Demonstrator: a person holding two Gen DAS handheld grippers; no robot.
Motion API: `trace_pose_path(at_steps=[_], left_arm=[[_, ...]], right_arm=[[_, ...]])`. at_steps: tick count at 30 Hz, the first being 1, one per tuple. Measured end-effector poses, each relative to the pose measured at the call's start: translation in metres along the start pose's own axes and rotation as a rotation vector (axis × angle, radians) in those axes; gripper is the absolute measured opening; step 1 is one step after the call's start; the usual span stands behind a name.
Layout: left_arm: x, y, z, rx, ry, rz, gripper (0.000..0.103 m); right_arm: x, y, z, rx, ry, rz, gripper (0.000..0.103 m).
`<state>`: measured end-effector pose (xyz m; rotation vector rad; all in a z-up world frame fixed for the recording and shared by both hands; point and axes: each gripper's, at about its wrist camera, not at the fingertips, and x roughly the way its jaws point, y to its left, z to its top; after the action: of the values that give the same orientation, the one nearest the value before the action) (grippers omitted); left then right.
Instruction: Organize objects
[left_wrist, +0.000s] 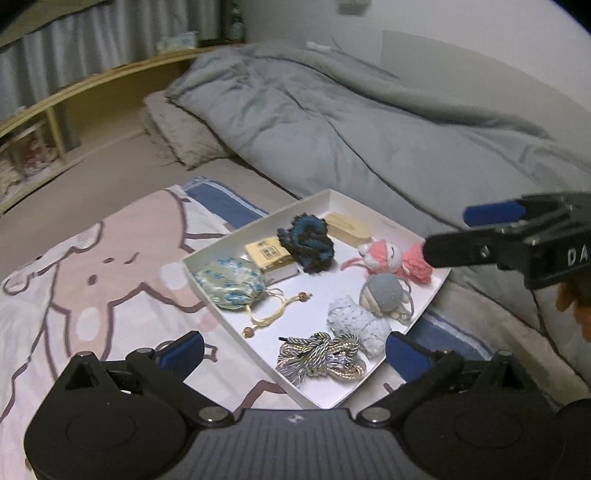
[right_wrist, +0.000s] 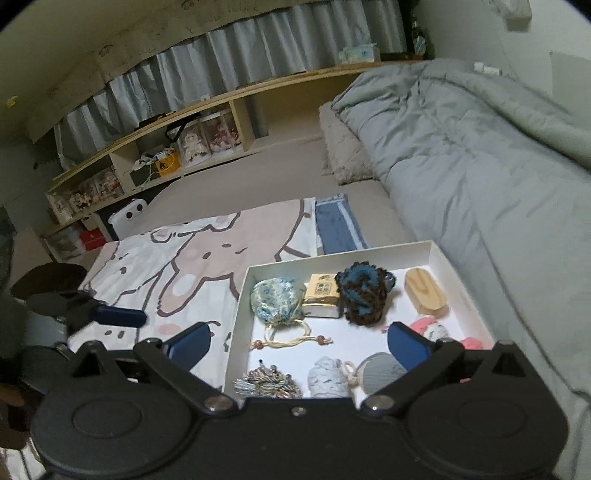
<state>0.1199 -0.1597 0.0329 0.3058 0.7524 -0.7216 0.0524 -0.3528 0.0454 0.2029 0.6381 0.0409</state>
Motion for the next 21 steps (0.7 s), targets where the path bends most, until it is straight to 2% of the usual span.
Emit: trace_pose_path(at_steps=[12,18,21], left_arm=[[-0.056,-0.007,-0.019,-0.13,-0.106,0.155,0.103],[-0.068,-0.013,-0.031,-0.177,-0.095,0.27,0.103],[-0.073,-0.013,-0.039,-0.199,-0.106,0.282,0.103]], right_arm=[[-0.04,0.004,-0.015,-0.006,-0.029,-0.088,0.103],[-0.054,0.007,-0.029,-0.028,-0.038,-0.121,0.103],[-0.059,0.008,-0.036,-0.028,-0.036,-0.134,0.103]])
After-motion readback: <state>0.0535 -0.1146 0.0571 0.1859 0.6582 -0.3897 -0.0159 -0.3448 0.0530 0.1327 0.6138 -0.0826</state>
